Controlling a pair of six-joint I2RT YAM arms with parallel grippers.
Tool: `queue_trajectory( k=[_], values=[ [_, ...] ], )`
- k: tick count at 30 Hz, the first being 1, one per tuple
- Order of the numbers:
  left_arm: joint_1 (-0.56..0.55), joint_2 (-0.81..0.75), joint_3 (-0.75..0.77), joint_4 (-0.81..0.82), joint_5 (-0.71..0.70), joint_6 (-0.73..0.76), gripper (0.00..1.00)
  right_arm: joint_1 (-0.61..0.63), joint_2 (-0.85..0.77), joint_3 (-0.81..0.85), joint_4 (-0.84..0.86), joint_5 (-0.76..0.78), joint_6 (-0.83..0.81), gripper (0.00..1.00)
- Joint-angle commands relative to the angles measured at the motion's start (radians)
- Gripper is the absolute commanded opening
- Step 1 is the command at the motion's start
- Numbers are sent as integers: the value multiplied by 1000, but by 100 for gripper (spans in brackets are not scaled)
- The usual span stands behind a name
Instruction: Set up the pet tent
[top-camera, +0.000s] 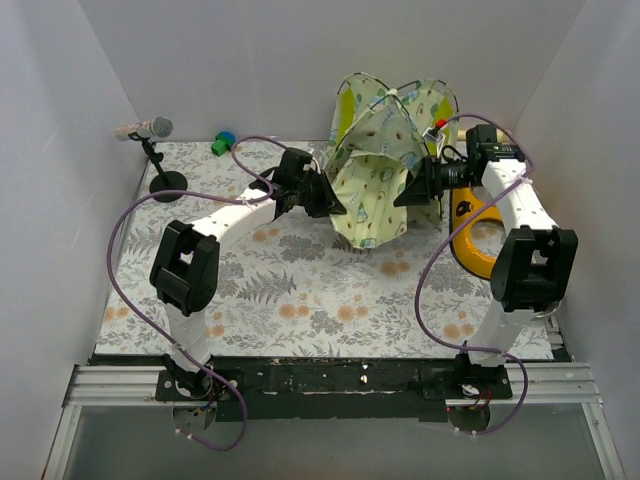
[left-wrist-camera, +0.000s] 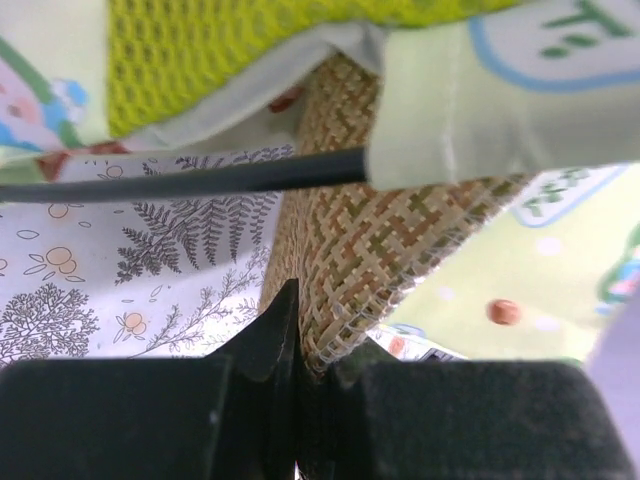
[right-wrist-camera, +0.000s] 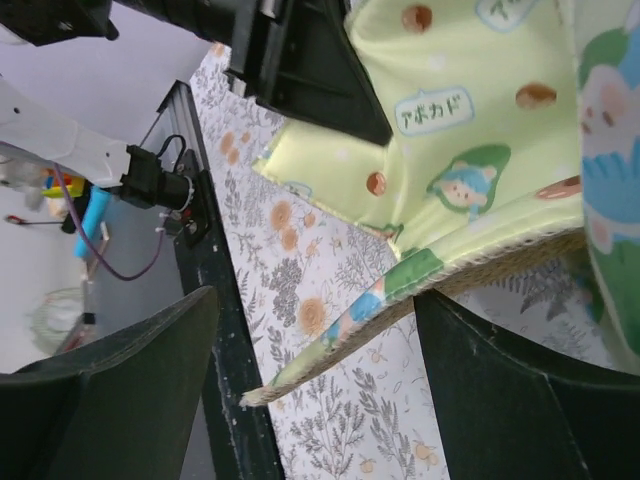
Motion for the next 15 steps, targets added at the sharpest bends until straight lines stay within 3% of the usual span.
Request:
queue_trajectory(
  k=[1, 4, 8, 11, 15],
  values=[
    [15, -23, 44, 90, 75, 6, 8, 3, 21, -42, -162, -133, -69, 87],
    [13, -101, 0, 148, 115, 42, 50, 1, 53, -45, -308, -158, -192, 86],
    [12, -225, -48, 118, 106, 206, 87, -46, 33, -91, -318, -167, -226, 88],
    [12, -285, -60, 87, 77, 363, 96, -43, 30, -44, -342, -119, -260, 88],
    [12, -194, 48, 35, 9, 601, 96, -45, 18, -59, -311, -5, -196, 88]
  ],
)
